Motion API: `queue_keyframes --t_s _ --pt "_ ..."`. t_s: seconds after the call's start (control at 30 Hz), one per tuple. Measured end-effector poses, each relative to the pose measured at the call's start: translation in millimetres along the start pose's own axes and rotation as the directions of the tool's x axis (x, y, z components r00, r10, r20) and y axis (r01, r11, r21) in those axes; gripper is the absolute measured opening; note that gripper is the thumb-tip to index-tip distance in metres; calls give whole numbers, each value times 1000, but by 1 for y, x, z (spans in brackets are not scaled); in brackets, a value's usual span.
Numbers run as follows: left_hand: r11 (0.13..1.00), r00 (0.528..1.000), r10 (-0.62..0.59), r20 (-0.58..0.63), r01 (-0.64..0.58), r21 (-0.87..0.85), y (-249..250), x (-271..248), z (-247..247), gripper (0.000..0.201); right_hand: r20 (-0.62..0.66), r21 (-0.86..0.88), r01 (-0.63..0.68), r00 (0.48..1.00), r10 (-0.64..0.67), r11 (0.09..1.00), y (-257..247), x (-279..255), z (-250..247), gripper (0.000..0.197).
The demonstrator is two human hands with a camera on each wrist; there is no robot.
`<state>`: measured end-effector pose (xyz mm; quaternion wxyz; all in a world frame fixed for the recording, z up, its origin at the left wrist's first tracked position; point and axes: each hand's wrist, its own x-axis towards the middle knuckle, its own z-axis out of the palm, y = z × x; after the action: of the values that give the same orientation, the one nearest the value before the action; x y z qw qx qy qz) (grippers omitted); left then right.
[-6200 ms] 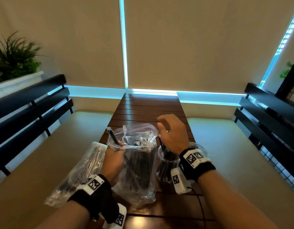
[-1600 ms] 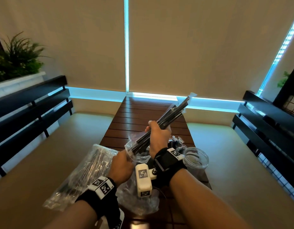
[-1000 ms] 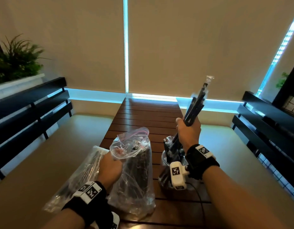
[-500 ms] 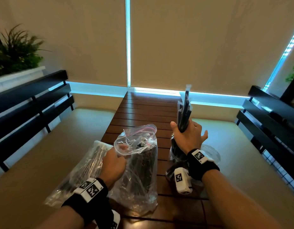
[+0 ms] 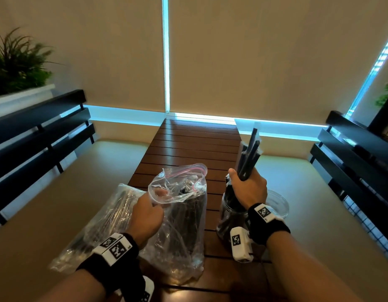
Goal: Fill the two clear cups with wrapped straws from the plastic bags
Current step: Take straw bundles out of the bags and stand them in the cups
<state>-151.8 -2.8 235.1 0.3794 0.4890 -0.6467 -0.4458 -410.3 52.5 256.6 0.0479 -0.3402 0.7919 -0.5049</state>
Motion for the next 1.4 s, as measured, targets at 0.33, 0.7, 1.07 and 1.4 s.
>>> queue_keyframes --t_s 0.33,0.7,1.07,1.4 --pt "1000 1000 1 -3 -1 8 6 -1 2 27 165 2 201 966 -199 980 9 -7 20 17" --pt "999 999 36 3 -36 23 5 -2 0 28 37 203 203 976 -215 958 -12 7 1 85" --pt "999 999 40 6 -40 31 0 -1 -3 25 58 -99 241 970 -236 965 -10 2 8 15" --pt "999 1000 18 20 -19 40 0 -2 -4 26 50 -10 521 853 -520 854 -33 16 -4 51"
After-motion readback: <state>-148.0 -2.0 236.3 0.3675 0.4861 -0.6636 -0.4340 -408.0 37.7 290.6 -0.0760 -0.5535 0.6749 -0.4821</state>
